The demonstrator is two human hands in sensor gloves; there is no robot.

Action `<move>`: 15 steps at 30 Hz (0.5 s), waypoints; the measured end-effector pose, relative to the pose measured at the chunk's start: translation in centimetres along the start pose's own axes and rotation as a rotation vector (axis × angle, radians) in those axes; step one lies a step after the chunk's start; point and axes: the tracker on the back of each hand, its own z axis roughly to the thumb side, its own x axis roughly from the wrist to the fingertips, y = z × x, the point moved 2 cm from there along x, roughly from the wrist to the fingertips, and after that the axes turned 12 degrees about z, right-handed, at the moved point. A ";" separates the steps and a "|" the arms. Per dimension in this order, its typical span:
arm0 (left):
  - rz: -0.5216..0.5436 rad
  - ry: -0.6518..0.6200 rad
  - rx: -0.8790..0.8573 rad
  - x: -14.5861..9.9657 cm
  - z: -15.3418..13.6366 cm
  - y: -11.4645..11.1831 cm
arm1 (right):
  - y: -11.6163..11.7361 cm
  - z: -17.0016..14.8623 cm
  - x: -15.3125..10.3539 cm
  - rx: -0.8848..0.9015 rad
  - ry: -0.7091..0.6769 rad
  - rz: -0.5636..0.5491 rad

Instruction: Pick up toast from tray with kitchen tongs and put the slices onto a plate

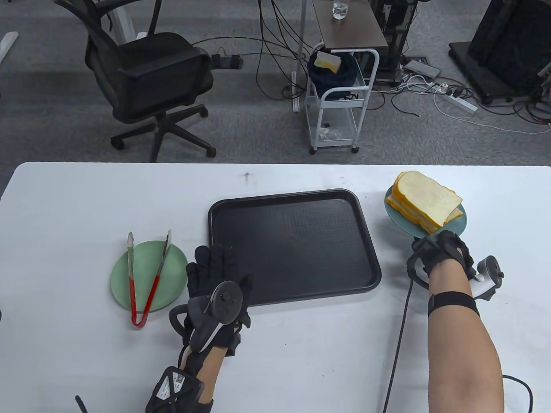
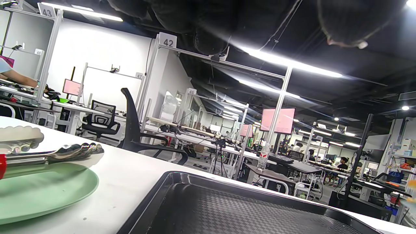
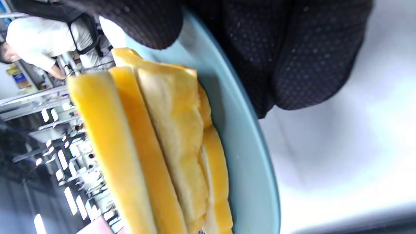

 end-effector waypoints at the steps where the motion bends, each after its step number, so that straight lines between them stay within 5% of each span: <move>1: 0.000 0.000 0.001 0.0 0.0 0.0 | -0.3 -0.2 0.2 0.005 0.010 -0.012; 15: -0.011 -0.001 -0.002 -0.2 0.1 0.0 | -3.0 -1.7 1.2 0.066 0.080 0.016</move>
